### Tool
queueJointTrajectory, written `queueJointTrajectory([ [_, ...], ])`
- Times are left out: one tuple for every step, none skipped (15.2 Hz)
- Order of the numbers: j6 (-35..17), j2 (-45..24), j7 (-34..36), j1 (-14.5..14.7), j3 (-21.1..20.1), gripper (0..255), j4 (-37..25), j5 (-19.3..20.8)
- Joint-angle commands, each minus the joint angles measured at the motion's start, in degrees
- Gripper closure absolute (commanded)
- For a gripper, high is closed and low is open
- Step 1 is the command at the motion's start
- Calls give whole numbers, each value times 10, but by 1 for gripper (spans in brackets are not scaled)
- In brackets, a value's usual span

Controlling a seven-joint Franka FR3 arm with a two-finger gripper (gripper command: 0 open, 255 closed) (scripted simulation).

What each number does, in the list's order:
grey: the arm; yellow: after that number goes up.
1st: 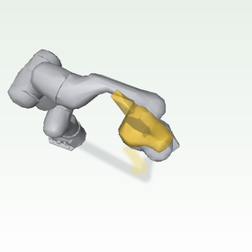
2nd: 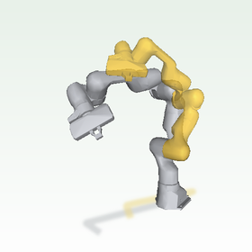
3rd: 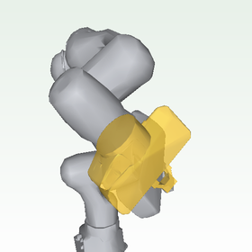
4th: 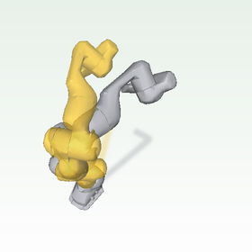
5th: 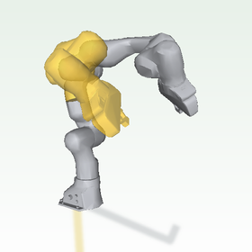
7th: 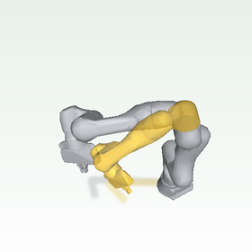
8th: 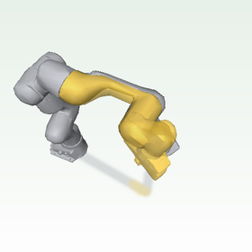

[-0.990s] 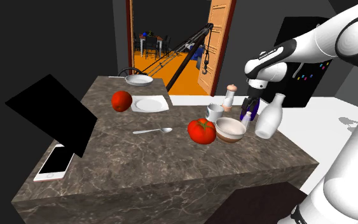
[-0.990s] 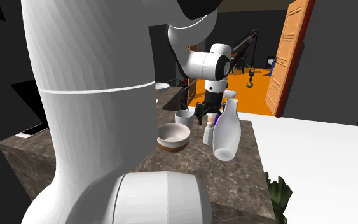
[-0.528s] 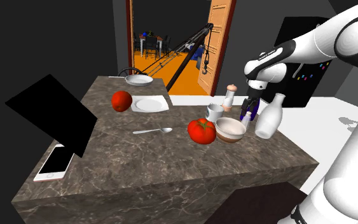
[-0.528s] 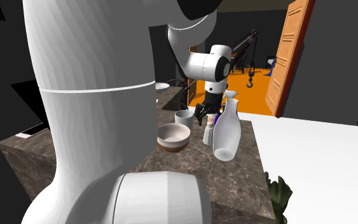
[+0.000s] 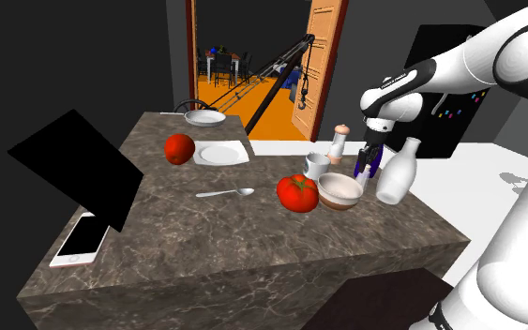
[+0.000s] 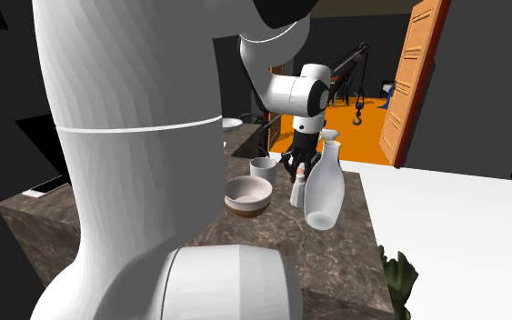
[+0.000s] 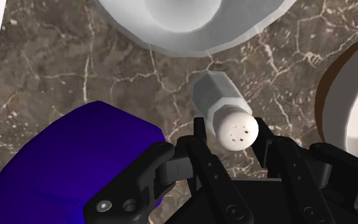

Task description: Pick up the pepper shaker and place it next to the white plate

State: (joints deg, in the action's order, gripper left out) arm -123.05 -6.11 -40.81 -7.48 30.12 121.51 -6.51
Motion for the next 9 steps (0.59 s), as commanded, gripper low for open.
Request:
queueJointTrajectory([
  [0, 0, 0, 0, 0, 255, 0, 0],
  [0, 0, 0, 0, 0, 255, 0, 0],
  [7, 4, 2, 0, 0, 255, -3, 3],
  [14, 8, 5, 1, 1, 255, -7, 6],
  [21, 13, 7, 1, 1, 255, -10, 9],
  [28, 17, 9, 2, 1, 255, -14, 12],
  [36, 21, 11, 2, 1, 255, -18, 14],
  [43, 24, 13, 2, 2, 255, -22, 17],
  [50, 28, 15, 3, 2, 255, -26, 19],
])
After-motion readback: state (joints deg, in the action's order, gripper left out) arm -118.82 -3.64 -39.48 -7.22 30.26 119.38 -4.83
